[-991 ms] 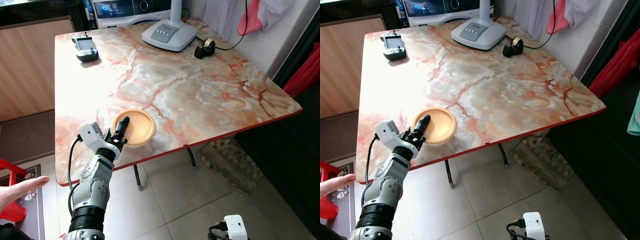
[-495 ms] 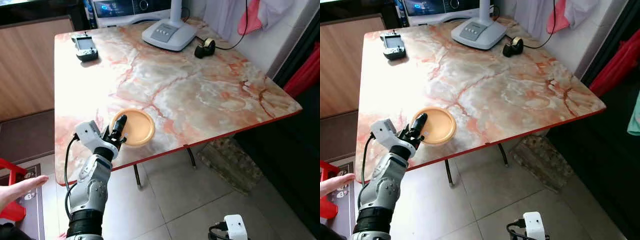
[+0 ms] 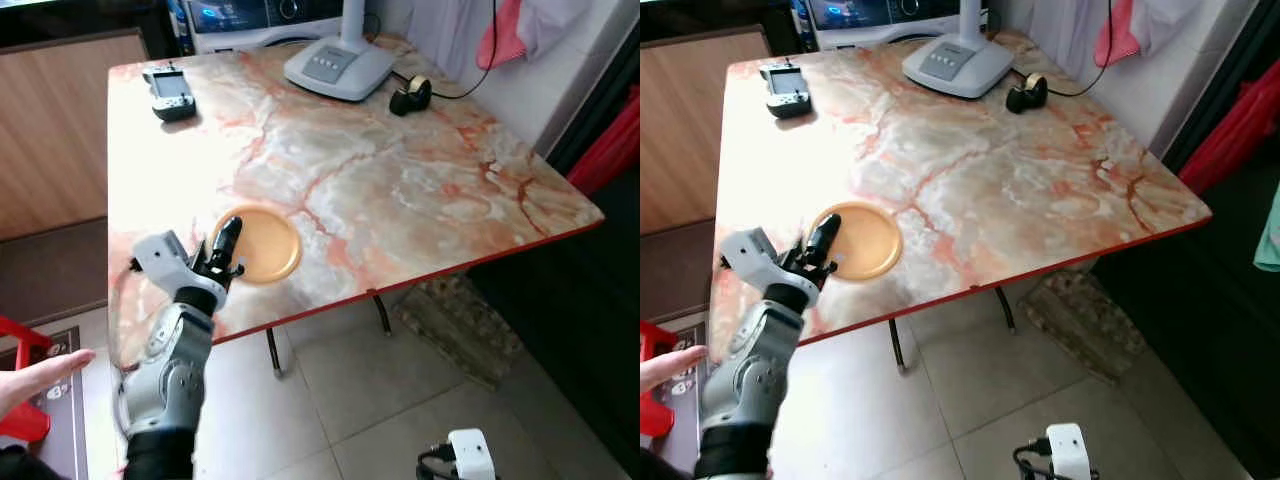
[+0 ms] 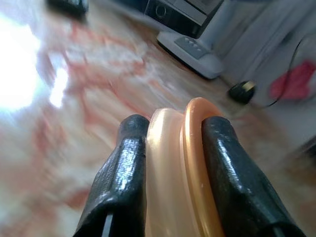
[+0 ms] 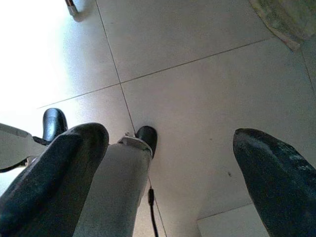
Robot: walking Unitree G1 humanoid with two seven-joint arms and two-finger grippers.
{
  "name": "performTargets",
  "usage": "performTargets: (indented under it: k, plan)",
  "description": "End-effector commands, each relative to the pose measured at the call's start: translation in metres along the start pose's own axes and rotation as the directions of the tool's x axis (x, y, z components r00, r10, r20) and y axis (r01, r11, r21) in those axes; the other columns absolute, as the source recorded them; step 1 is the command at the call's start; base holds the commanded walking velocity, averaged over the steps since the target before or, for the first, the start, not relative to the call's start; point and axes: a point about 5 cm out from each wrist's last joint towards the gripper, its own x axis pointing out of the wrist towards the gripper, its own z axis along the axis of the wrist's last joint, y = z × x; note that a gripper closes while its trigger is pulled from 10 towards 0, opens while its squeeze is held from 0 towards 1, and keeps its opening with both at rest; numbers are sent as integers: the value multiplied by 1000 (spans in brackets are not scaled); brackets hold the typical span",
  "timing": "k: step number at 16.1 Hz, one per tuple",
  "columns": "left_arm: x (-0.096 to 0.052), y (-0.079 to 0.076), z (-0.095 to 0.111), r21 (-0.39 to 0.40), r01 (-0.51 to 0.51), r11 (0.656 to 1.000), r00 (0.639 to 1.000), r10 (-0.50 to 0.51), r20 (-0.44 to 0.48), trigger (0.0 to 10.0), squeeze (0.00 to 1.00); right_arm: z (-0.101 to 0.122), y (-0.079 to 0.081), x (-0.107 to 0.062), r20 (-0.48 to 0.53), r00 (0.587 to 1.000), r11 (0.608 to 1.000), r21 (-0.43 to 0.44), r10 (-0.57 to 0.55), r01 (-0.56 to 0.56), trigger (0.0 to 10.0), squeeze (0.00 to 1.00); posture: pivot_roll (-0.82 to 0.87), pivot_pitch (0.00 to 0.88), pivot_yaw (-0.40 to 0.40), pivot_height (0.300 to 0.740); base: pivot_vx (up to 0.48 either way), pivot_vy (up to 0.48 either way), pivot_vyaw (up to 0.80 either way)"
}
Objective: Restocking fridge
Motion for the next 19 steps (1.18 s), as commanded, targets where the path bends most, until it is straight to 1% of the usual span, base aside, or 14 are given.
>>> performTargets:
  k: [1,2,3,4,6,7,9,10,13,14,17,19]
  plan:
    - [-3,-3,16,108,-16,994,997,8,71,10000,0,-6,-2,-2,-13,1000,1000,22,-13,14,10000,0,-4,112,-42,740,0,0,0]
    - [-6,-1,29,206,-39,978,994,17,106,10000,0,-7,-2,-2,-10,1000,999,33,-17,17,10000,0,4,107,-36,740,0,0,0]
    - [-8,1,36,341,-49,939,993,10,114,10000,0,-7,-2,-2,-9,1000,999,36,-19,19,10000,0,9,102,-30,740,0,0,0]
    - [-9,0,42,473,-44,880,992,-17,124,10000,0,-8,-1,-2,-8,1000,999,42,-22,23,10000,0,9,100,-28,740,0,0,0]
    - [-14,-3,43,563,-36,826,992,-40,121,10000,0,-9,1,-2,-2,999,997,72,-32,32,10000,0,6,92,-12,740,0,0,0]
    - [-15,-4,40,587,-34,809,993,-40,114,10000,0,-10,2,-2,1,999,995,91,-36,36,10000,0,6,91,-10,740,0,0,0]
    - [-14,-9,35,594,-29,804,994,-39,101,10000,0,-10,4,-2,9,999,993,115,-39,37,10000,0,3,88,-3,740,0,0,0]
    - [-13,-21,29,606,12,795,993,-80,84,10000,0,-11,5,-2,6,999,991,128,-44,43,10000,0,4,82,1,740,0,0,-694]
    - [-12,-22,27,617,22,786,993,-87,75,10000,0,-12,6,-1,3,999,990,130,-46,46,10000,0,8,89,5,740,0,0,-800]
    - [-12,-22,28,617,21,787,993,-86,76,10000,0,-12,6,-1,3,999,990,131,-45,44,10000,0,10,97,4,740,0,0,-800]
    - [-13,-22,29,591,11,807,994,-75,84,10000,0,-12,6,-1,0,999,990,131,-43,43,10000,0,16,111,1,740,0,0,-800]
    - [-14,-24,29,586,16,810,993,-82,86,10000,0,-12,6,-1,-2,999,991,129,-43,43,10000,0,15,115,-1,740,0,480,-800]
